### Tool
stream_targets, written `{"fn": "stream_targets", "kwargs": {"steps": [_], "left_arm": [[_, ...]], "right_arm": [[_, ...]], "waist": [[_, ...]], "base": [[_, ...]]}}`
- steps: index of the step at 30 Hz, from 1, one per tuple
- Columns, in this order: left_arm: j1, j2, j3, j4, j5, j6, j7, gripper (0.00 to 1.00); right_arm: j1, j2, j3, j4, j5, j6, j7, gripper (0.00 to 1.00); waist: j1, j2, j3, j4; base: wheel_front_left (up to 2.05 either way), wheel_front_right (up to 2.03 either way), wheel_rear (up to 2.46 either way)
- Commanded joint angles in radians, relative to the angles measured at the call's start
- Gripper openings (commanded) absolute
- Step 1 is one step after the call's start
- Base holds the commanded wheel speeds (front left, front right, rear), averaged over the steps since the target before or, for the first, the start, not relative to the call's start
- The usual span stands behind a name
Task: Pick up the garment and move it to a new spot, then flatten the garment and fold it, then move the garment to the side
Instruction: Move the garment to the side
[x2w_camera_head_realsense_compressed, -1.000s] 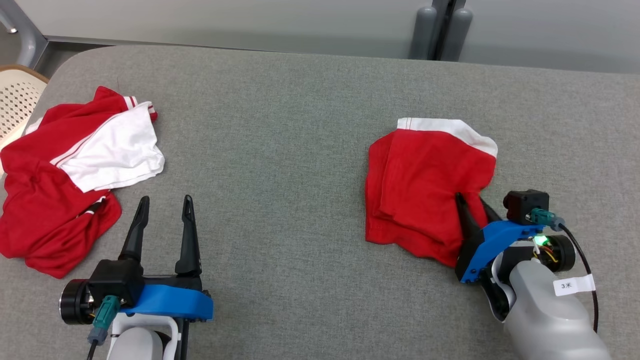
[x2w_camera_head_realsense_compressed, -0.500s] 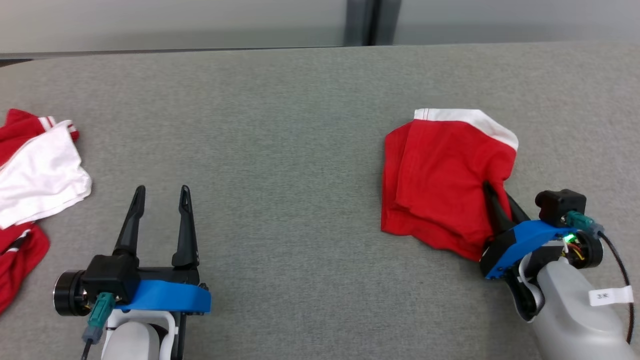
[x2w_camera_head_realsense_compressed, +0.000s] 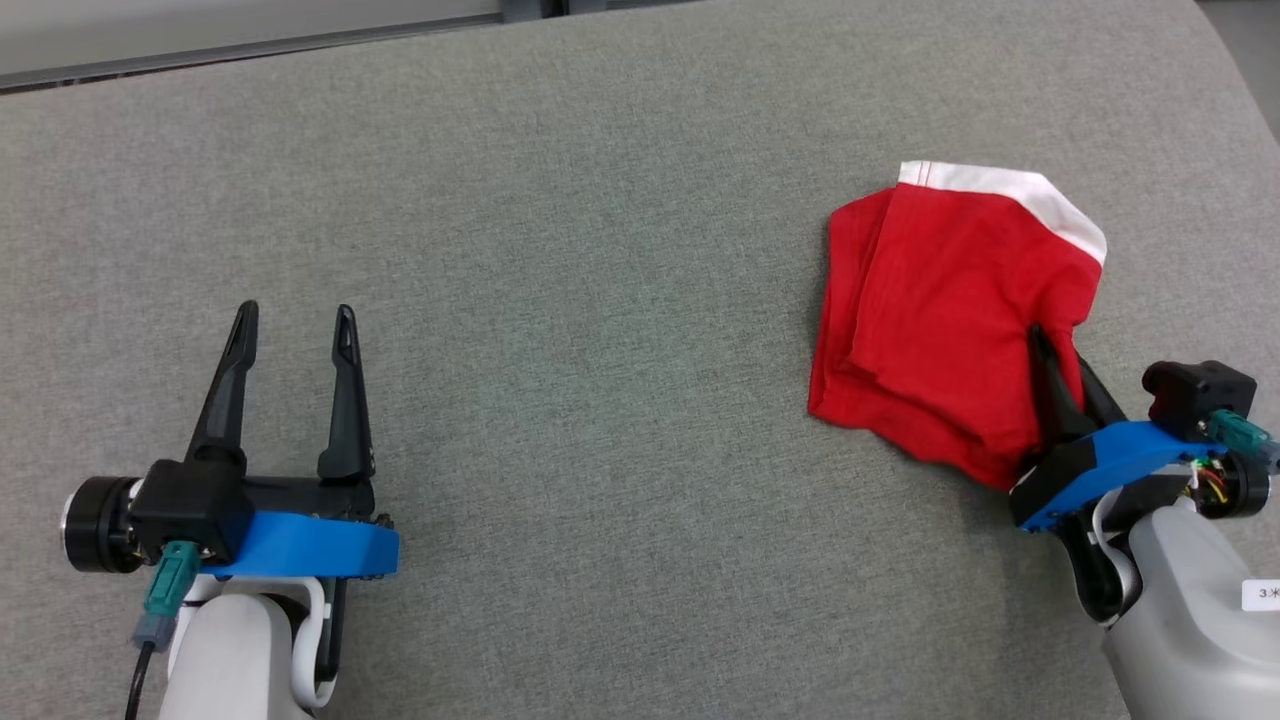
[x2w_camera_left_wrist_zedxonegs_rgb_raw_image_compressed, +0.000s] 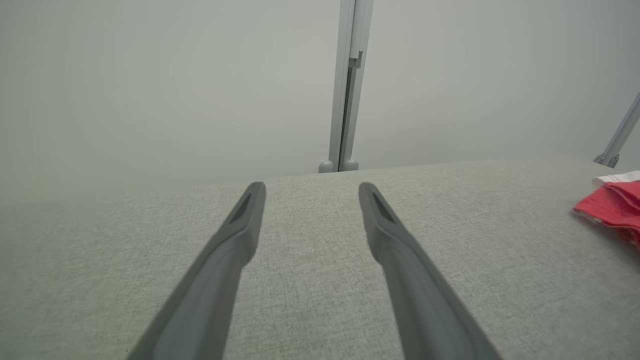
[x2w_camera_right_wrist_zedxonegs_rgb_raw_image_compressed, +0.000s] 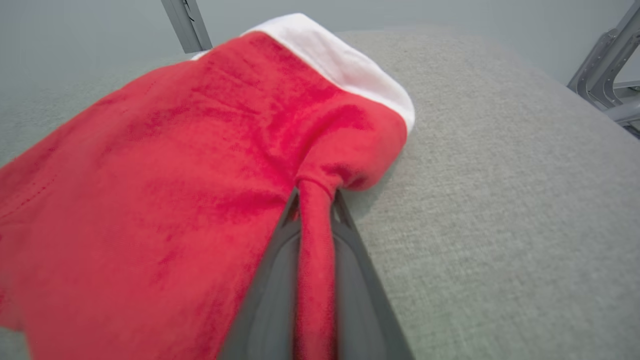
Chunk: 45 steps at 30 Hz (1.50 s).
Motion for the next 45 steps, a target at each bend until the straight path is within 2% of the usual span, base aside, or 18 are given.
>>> {"fn": "stream_targets", "kwargs": {"steps": [1,5,8,15,23,28,33,34,35,36,45], "left_arm": [[-0.023,0.009,-0.001,-0.007,0.004,-0.004,-0.003,1.00],[-0.042,0.012,-0.003,-0.027,0.007,-0.007,-0.003,1.00],[-0.056,0.014,-0.004,-0.050,0.010,-0.009,-0.003,1.00],[-0.087,0.023,-0.014,-0.115,0.014,-0.012,-0.003,1.00],[-0.133,0.036,-0.031,-0.188,0.025,-0.015,-0.003,1.00],[-0.147,0.051,-0.028,-0.221,0.026,-0.015,-0.003,1.00],[-0.148,0.058,-0.025,-0.239,0.026,-0.015,-0.003,1.00],[-0.147,0.060,-0.024,-0.245,0.026,-0.015,-0.003,1.00],[-0.145,0.059,-0.025,-0.246,0.027,-0.014,-0.003,1.00],[-0.144,0.059,-0.026,-0.245,0.027,-0.014,-0.003,1.00],[-0.122,0.036,-0.032,-0.212,0.010,-0.008,-0.003,1.00]], "right_arm": [[-0.024,-0.005,0.002,-0.015,-0.007,0.000,-0.004,0.00],[-0.083,-0.037,0.018,-0.021,-0.027,0.000,-0.004,0.00],[-0.152,-0.088,0.046,-0.007,-0.051,0.000,-0.003,0.00],[-0.335,-0.250,0.129,0.039,-0.099,0.000,0.068,0.00],[-0.519,-0.431,0.167,0.115,-0.114,0.000,0.141,0.00],[-0.621,-0.479,0.199,0.169,-0.140,0.000,0.175,0.00],[-0.690,-0.484,0.215,0.225,-0.172,0.000,0.195,0.00],[-0.715,-0.468,0.212,0.264,-0.183,0.000,0.213,0.09],[-0.726,-0.460,0.208,0.279,-0.188,0.000,0.215,0.83],[-0.737,-0.457,0.201,0.295,-0.192,0.000,0.212,1.00],[-0.732,-0.429,0.111,0.392,-0.216,0.000,0.061,1.00]], "waist": [[0.0000,0.0000,0.016,-0.005],[0.0000,0.0000,0.037,0.015],[0.0000,0.0000,0.061,0.033],[0.0000,0.0000,0.146,0.072],[0.0000,0.0000,0.245,0.113],[0.0000,0.0000,0.279,0.116],[0.0000,0.0000,0.295,0.117],[0.0000,0.0000,0.298,0.115],[0.0000,0.0000,0.298,0.115],[0.0000,0.0000,0.297,0.116],[0.0000,0.0000,0.218,0.132]], "base": [[0.00,0.00,0.00],[0.00,0.00,0.00],[0.00,0.00,0.00],[0.00,0.00,0.00],[0.00,0.00,0.00],[0.00,0.00,0.00],[0.00,0.00,0.00],[0.00,0.00,0.00],[0.00,0.00,0.00],[0.00,0.00,0.00],[0.00,0.00,0.00]]}}
